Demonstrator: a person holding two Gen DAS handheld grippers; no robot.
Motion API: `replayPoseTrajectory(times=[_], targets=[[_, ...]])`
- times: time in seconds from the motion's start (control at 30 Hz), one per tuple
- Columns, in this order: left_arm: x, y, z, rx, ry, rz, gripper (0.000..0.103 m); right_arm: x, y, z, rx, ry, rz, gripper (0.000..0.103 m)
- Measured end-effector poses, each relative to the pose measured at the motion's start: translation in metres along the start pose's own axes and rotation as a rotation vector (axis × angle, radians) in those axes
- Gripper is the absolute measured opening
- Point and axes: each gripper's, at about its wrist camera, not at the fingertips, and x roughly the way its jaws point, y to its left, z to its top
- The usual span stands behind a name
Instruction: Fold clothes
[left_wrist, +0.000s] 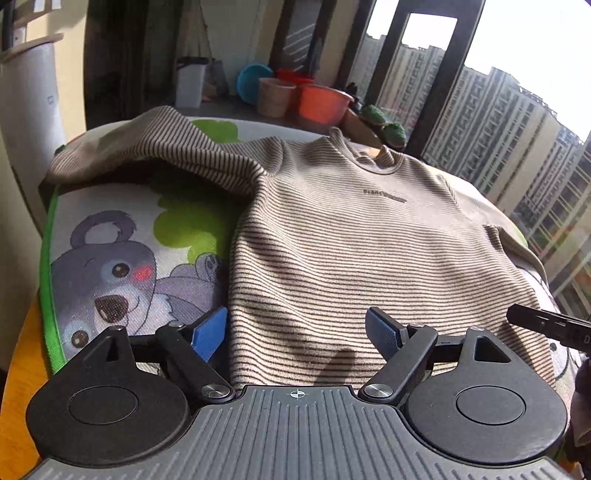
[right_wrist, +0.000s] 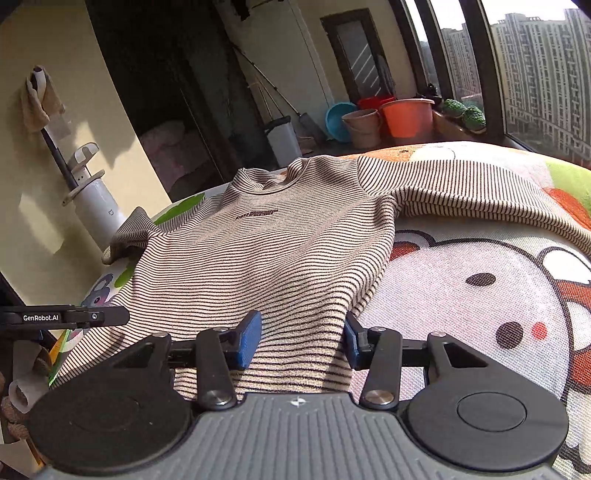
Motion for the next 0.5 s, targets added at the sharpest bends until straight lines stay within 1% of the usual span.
replayPoseTrajectory(times=[0.07, 0.1, 0.13, 0.2, 0.3, 0.33, 0.37, 0.4, 0.43, 0.47, 0.5], targets=[[-0.002, -0.005, -0.006, 0.002, -0.013, -0.004, 0.086, 0.000, -0.002, 0.005, -0.021, -0.008, -0.016, 0.018], [-0.002, -0.005, -0.007, 0.000, -0.017, -0.010, 0.089, -0.001, -0.003, 0.010, -0.042, -0.022, -0.038, 0.010], [-0.002, -0.005, -0.008, -0.009, -0.018, -0.021, 0.091, -0.002, -0.004, 0.015, -0.072, -0.042, -0.074, 0.009], [0.001, -0.003, -0.008, -0.026, -0.021, -0.027, 0.092, -0.004, -0.006, 0.027, -0.125, -0.079, -0.144, 0.009], [0.002, -0.003, -0.008, -0.044, -0.024, -0.030, 0.093, -0.003, -0.019, 0.039, -0.130, -0.100, -0.229, 0.008], [0.002, -0.003, -0.009, -0.042, -0.024, -0.033, 0.093, -0.003, -0.026, 0.041, -0.111, -0.092, -0.236, 0.008], [0.002, -0.003, -0.009, -0.039, -0.023, -0.036, 0.093, -0.003, -0.034, 0.042, -0.064, -0.075, -0.214, 0.009], [0.001, -0.006, -0.010, -0.031, -0.023, -0.036, 0.093, -0.004, -0.043, 0.041, -0.002, -0.056, -0.170, 0.011], [0.001, -0.008, -0.011, -0.025, -0.022, -0.035, 0.093, -0.004, -0.051, 0.041, 0.060, -0.036, -0.127, 0.025], [0.001, -0.010, -0.011, -0.020, -0.021, -0.034, 0.094, -0.004, -0.056, 0.040, 0.113, -0.022, -0.083, 0.036], [0.001, -0.012, -0.011, -0.015, -0.020, -0.033, 0.094, -0.003, -0.058, 0.036, 0.141, -0.015, -0.048, 0.054]])
